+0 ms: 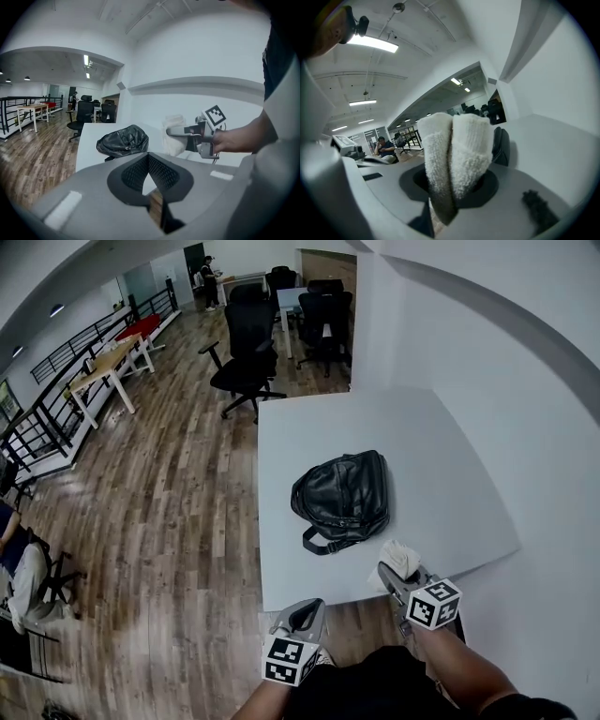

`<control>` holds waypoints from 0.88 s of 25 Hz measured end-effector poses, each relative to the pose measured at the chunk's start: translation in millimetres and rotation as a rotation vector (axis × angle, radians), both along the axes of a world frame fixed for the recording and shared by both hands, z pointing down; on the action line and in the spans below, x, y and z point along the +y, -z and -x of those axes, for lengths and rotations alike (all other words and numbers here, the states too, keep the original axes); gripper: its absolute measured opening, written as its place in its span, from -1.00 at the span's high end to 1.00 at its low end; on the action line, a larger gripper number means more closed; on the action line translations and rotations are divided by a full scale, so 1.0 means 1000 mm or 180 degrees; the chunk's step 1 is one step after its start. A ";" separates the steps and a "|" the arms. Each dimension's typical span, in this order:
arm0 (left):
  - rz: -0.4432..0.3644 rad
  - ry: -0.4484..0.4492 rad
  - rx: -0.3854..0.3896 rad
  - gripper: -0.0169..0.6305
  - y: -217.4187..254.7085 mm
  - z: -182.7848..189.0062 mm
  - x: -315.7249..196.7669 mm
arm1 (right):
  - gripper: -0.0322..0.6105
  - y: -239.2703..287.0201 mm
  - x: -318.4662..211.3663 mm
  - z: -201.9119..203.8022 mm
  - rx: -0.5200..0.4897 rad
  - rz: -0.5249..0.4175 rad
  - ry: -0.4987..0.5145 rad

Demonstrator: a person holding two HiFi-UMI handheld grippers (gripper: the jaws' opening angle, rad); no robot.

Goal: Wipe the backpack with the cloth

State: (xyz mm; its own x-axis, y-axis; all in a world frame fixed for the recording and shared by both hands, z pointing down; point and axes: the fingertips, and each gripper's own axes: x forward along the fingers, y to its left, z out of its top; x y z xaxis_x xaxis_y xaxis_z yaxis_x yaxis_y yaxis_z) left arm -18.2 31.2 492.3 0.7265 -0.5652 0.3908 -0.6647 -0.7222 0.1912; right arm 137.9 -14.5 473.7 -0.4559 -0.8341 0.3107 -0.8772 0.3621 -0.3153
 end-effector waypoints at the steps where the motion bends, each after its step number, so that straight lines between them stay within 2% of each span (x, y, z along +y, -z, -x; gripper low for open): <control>1: 0.0015 0.0031 0.0026 0.93 0.001 -0.001 0.003 | 0.58 -0.003 0.011 0.003 0.0003 0.0043 0.0063; 5: 0.0036 0.0111 0.0041 0.93 0.003 -0.011 0.021 | 0.58 -0.001 0.051 0.006 0.0032 0.0053 0.0304; 10: 0.0092 0.0259 0.0158 0.93 0.016 -0.044 0.053 | 0.58 0.015 0.093 -0.013 -0.0013 -0.0063 0.0436; 16: -0.0048 0.0539 0.0303 0.93 0.042 -0.074 0.083 | 0.59 0.024 0.141 -0.042 -0.0112 -0.0074 0.0539; 22: -0.0134 0.0482 0.0153 0.93 0.052 -0.091 0.115 | 0.59 0.016 0.175 -0.055 -0.0103 -0.0024 0.0667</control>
State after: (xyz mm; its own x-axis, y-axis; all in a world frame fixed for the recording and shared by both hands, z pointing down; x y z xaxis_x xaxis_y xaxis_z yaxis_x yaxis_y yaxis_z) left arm 72.6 145.8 440.4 0.6492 -0.6847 0.3313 -0.7573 -0.6225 0.1973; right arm 193.3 160.6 458.2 -0.6293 -0.7222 0.2872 -0.7719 0.5380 -0.3387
